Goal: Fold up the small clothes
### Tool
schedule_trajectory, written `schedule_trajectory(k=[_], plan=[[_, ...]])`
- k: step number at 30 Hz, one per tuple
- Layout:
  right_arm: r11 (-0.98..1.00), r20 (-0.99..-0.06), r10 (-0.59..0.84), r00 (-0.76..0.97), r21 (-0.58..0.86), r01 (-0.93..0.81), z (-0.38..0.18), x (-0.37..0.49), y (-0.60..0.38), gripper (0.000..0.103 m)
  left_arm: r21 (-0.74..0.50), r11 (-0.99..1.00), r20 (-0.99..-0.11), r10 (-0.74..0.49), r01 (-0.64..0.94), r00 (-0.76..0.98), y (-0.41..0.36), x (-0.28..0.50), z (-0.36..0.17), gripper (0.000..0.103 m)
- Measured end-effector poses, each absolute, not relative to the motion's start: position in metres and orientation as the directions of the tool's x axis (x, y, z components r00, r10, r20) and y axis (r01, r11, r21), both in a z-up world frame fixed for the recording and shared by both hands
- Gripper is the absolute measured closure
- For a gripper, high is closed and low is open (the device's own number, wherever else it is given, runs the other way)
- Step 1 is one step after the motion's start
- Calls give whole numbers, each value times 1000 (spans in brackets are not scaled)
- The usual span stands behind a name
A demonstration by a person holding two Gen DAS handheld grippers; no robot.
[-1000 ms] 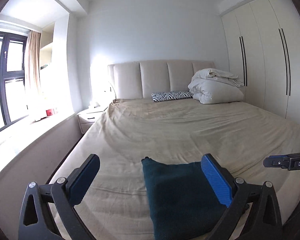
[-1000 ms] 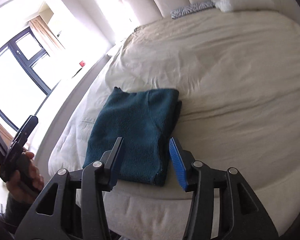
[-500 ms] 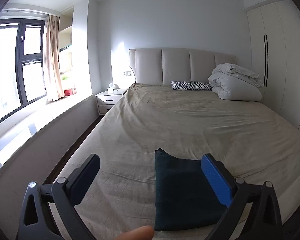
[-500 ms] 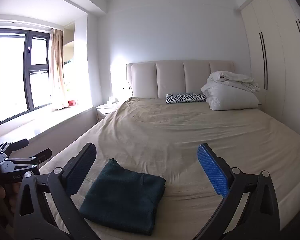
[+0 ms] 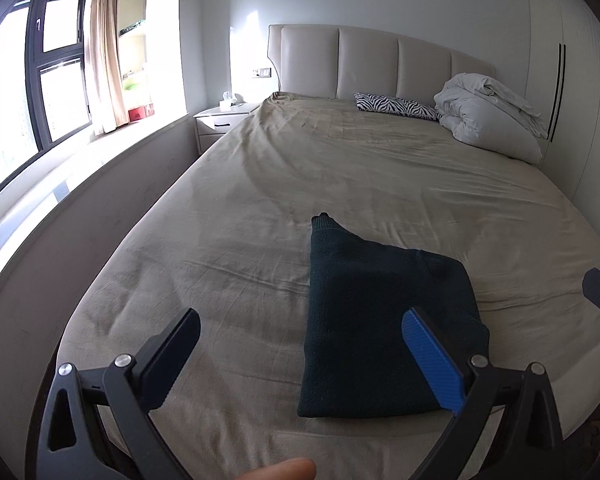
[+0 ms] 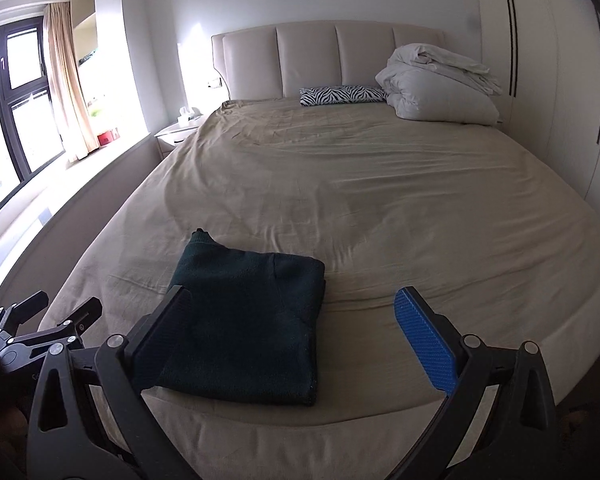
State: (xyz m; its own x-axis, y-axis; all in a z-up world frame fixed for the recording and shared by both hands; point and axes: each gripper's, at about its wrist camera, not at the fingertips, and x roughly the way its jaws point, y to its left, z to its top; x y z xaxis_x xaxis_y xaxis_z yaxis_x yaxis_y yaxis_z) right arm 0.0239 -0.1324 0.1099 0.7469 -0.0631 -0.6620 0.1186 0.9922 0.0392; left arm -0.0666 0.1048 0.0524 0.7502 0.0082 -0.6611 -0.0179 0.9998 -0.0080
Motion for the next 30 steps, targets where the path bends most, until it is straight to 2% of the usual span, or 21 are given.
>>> schedule_trajectory(k=[10,30], plan=[[994,-736,-70,673,7,111,70,39,-125,0,18,999,-689,35,-32,724,106,-56,35,0],[995,-758,-58,650,13,104,58,44,-125,0,25,999,-697,39,-30,716,107,-51,28,0]])
